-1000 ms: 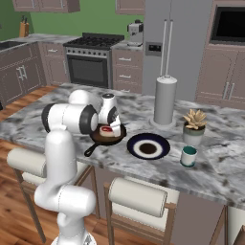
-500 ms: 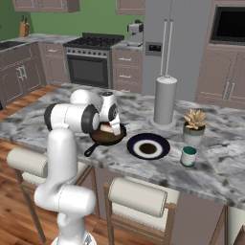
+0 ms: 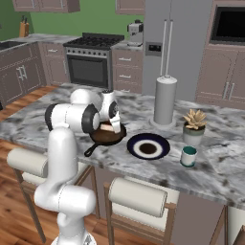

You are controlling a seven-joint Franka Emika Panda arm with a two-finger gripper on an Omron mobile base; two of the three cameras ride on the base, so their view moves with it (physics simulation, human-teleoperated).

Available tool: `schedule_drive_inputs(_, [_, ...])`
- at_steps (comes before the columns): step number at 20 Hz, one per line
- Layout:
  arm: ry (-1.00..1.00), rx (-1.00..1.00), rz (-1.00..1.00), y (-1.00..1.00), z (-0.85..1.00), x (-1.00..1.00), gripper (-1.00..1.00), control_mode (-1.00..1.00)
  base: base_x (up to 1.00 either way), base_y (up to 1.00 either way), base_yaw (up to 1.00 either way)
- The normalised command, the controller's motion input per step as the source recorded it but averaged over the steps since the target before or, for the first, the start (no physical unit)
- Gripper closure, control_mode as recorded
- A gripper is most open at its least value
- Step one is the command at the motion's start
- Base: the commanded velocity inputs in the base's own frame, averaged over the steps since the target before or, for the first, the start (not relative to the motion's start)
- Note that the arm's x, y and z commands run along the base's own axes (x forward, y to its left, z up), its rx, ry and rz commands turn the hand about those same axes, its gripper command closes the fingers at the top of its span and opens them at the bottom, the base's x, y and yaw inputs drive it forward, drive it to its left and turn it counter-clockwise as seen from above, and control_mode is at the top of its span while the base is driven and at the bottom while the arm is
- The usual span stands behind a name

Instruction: Pick up the pan with the steak in it and place it on the dining table. Then place the steak on the plate.

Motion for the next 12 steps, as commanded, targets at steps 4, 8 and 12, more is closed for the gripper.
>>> schedule_drive_inputs(4, [-0.03, 0.03, -0.07, -0.03, 0.42, -0.03, 1.0, -1.0, 0.0, 0.0, 0.0])
schedule_drive_inputs(8, [-0.04, 0.05, -0.08, -0.17, 0.51, -0.23, 1.0, -1.0, 0.0, 0.0, 0.0])
schedule_drive_inputs(12, [-0.08, 0.07, -0.08, -0.35, 0.46, -0.39, 1.0, -1.0, 0.0, 0.0, 0.0])
